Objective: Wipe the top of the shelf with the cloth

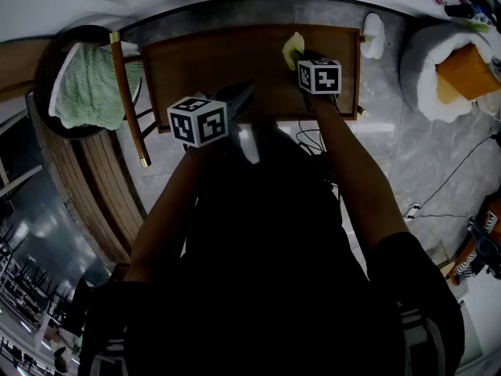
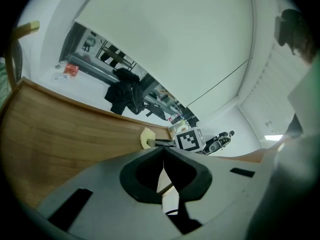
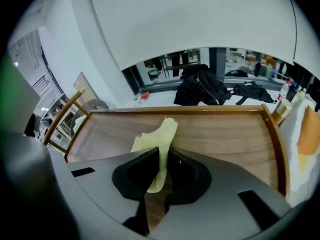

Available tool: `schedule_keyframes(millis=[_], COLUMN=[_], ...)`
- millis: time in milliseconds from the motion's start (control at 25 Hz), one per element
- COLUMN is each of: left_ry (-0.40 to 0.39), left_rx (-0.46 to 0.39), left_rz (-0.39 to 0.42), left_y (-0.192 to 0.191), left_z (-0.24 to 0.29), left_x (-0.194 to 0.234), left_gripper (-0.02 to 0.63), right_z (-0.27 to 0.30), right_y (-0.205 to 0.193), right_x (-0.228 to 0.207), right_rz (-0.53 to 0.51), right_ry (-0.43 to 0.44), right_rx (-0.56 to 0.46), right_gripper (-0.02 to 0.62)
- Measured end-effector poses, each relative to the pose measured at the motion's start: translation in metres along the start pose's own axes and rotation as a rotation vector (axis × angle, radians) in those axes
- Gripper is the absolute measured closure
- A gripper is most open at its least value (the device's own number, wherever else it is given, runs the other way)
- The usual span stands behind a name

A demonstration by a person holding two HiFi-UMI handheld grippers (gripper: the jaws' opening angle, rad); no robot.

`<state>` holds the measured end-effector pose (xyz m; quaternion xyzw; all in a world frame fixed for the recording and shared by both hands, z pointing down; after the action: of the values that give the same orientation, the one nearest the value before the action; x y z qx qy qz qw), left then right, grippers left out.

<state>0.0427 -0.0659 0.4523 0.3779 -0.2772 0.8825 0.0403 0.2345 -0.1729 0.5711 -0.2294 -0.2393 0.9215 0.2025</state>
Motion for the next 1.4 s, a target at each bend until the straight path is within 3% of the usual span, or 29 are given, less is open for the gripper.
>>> schedule_keyframes(millis=[520,920,1000,1120,1240,1400], left_ry=[-0.049,-0.015,-0.008,0.022,0.068,0.121], left_rx=[0.001,-0.072,-0.094,-0.146,-0.191,-0.209], left_rz=[0.0,-0.033,-0.044,-0.066,-0.09,-0.107], left_y=[-0.013,-0.007,-0.004,0.006,0.014,0.019], left_z=[0.026,-0.02,-0.039,-0.076,-0.115,-0.159], left_x=[-0.029,-0.007,-0.001,0.017,0.043,0.071], left_gripper=[0.594,0.594,0.594,0.594,0.594,0.594], right_z=[-0.07,-0.096,-0.102,-0.094,-0.061,-0.008], right_y=[-0.017,-0.025,-0.021,-0.001,0.014,0.021], right_x=[-0.093,-0.113,-0.104,-0.057,0.022,0.129], right_rz=[0.17,0.31,0.317,0.194,0.066,-0.008], right_ry=[-0.23,-0.418,-0.393,-0.291,-0.106,0.119], right_rx=[0.005,0.015,-0.031,-0.064,-0.055,-0.029], right_gripper=[0.549,0.549,0.549,0.549,0.549,0.549])
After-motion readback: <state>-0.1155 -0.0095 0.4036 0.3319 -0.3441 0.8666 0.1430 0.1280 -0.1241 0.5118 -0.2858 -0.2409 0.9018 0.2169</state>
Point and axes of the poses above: the fingertips, and each gripper's own axes: z forward along the fingers, x to its left, y out of its top, the point moved 7 cm from there along -z, backward along the fingers, and after that the axes turned 7 degrees about y, right-handed, at the moved point
